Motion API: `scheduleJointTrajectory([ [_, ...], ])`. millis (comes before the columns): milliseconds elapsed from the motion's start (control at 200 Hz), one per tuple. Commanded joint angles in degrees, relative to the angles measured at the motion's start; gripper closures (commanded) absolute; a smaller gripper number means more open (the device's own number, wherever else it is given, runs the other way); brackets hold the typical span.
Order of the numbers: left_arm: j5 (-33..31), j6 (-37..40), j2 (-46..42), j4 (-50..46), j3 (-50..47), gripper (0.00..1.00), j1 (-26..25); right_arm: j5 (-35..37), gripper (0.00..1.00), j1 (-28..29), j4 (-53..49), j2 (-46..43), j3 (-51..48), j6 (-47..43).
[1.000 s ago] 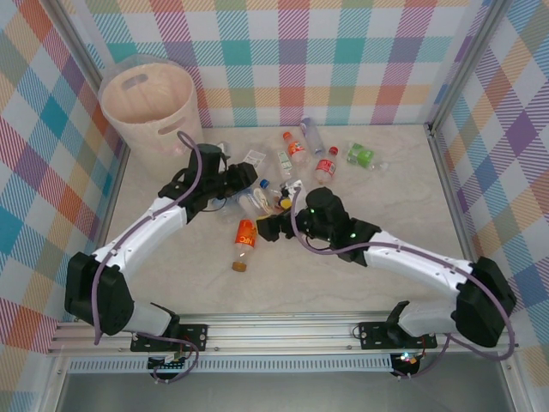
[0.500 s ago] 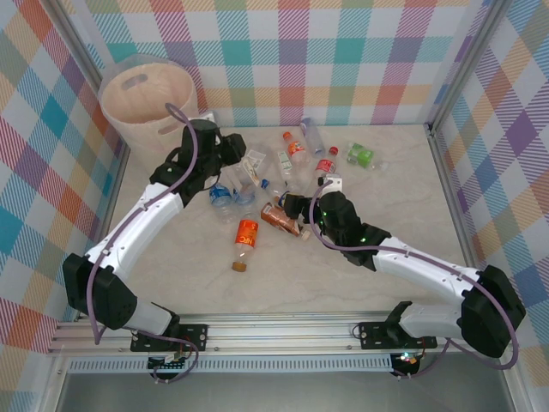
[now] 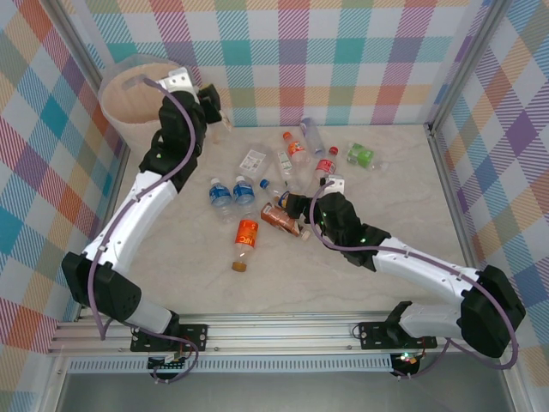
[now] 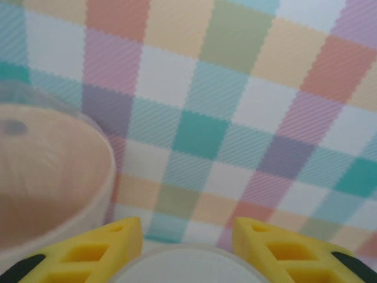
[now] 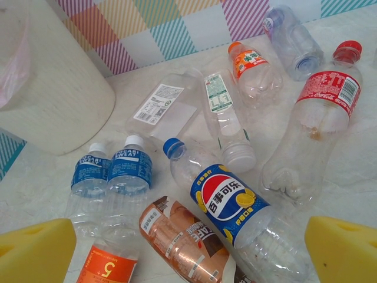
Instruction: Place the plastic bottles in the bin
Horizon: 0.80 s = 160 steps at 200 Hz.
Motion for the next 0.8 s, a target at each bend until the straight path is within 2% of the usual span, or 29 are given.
scheduleJointTrajectory([
  [0, -5.00, 8.51, 1.98, 6.65, 3.48, 0.58, 2.53, 1.08, 0.00, -0.10, 1.73, -1.22, -0.51, 0.27],
  [165, -1.98, 10.44, 4.12, 9.49, 4.97, 0.57, 9.01, 1.15, 0.00, -0.10, 1.98, -1.13, -0.60, 0.14],
  [505, -1.78, 12.98, 8.34, 12.55, 5.45, 0.57, 18.92, 0.82, 0.00, -0.09, 2.30, -1.32, -0.84, -0.69],
  [795, -0.67, 14.90, 15.59, 4.99, 14.55, 0.55, 24.90, 1.67, 0.00, -0.09, 1.84, -1.56, -1.23, -0.52],
])
